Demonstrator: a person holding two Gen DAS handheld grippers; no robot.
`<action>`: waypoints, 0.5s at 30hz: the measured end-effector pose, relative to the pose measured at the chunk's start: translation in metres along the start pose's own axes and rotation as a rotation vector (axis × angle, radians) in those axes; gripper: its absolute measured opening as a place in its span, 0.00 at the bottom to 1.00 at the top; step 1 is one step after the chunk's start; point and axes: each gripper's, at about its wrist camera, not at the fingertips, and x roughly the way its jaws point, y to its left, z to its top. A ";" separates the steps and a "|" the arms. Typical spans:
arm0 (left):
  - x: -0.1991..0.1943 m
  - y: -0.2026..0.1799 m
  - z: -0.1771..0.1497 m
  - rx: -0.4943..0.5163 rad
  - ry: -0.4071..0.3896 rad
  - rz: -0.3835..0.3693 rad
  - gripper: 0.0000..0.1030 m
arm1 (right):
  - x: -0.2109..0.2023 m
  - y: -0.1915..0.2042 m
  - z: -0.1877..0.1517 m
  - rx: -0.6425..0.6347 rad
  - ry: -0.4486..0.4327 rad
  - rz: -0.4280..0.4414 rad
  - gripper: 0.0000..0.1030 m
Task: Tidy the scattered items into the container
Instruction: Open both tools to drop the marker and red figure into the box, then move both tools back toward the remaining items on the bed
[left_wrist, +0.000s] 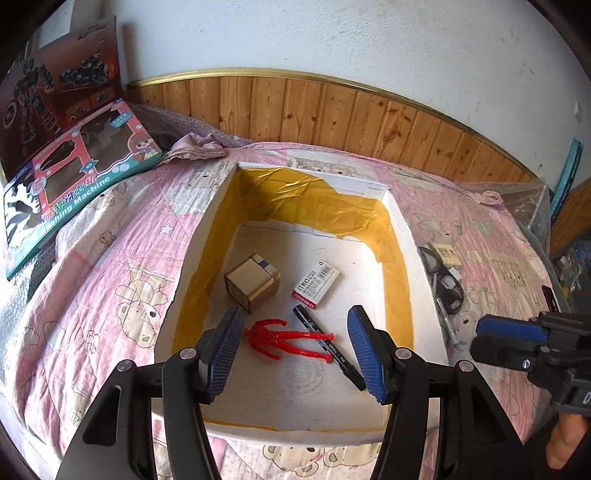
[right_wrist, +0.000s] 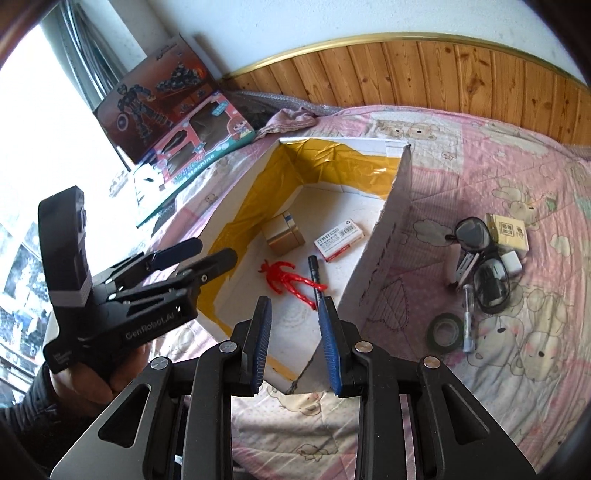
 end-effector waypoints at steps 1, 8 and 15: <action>-0.004 -0.006 -0.003 0.015 -0.007 -0.011 0.58 | -0.005 -0.005 -0.002 0.014 -0.007 0.005 0.28; -0.017 -0.044 -0.021 0.048 0.003 -0.096 0.58 | -0.028 -0.054 -0.013 0.130 -0.039 -0.016 0.28; -0.016 -0.092 -0.030 0.095 0.029 -0.179 0.58 | -0.040 -0.096 -0.018 0.197 -0.043 -0.075 0.28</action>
